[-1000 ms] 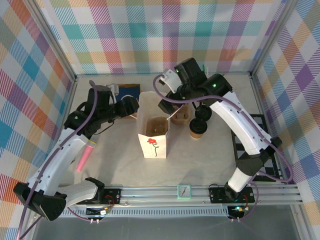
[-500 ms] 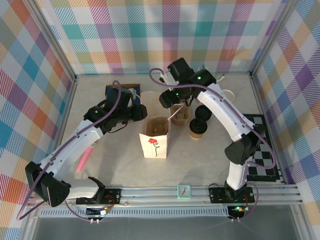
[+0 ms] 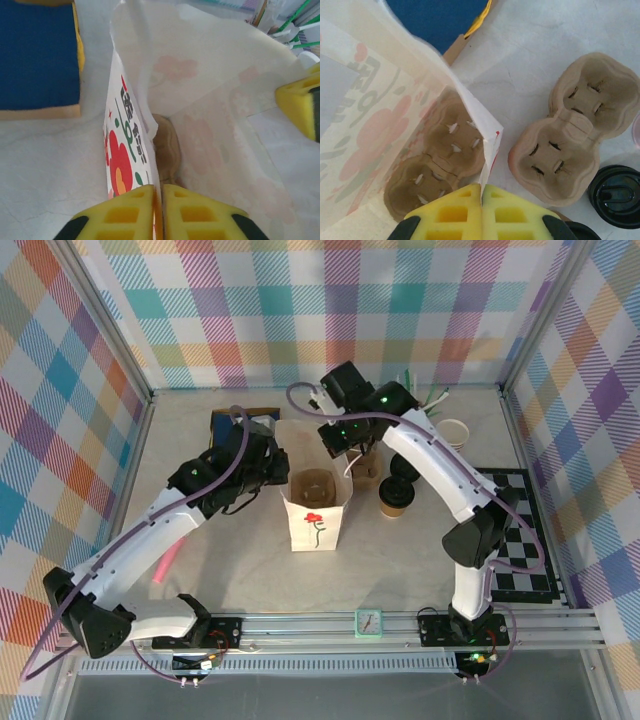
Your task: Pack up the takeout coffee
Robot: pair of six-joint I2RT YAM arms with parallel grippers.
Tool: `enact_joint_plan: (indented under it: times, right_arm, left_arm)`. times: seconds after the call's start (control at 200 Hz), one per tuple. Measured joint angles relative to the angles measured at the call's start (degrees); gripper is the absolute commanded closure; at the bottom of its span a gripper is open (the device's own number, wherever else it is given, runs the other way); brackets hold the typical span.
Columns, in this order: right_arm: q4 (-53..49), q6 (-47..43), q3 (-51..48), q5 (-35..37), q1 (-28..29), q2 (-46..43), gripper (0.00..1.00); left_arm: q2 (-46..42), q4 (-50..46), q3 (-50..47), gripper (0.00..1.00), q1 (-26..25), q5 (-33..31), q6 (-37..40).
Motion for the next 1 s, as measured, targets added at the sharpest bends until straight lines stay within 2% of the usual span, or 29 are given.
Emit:
enact_joint_plan:
  times: [0.155, 0.38, 0.505, 0.61, 0.795, 0.995]
  right_arm:
    - [6.47, -0.09, -3.91, 5.31, 4.07, -4.28, 1.0]
    - [25.99, -2.89, -24.65, 11.19, 8.0, -20.81, 1.0]
    - [38.21, -5.22, -36.0, 13.42, 8.74, -27.47, 1.0]
    - [45.57, -6.86, -42.05, 14.1, 8.79, -29.22, 1.0]
    - [52.48, -8.55, -44.98, 14.49, 8.9, -29.31, 1.0]
    - [55.17, -9.53, -45.03, 14.75, 9.42, -29.94, 1.0]
  left_arm:
    - [-6.16, 2.64, -3.67, 0.92, -4.57, -8.85, 0.22]
    - [-19.37, 15.58, -16.57, 0.92, -9.2, -18.23, 3.96]
    - [-24.7, 24.2, -24.13, 0.92, -11.37, -20.33, 7.85]
    - [-26.71, 28.87, -27.78, 0.92, -12.94, -21.14, 10.29]
    - [-27.74, 33.42, -30.27, 0.92, -14.88, -21.84, 12.52]
    - [-27.74, 35.58, -30.34, 0.92, -15.43, -22.64, 13.51]
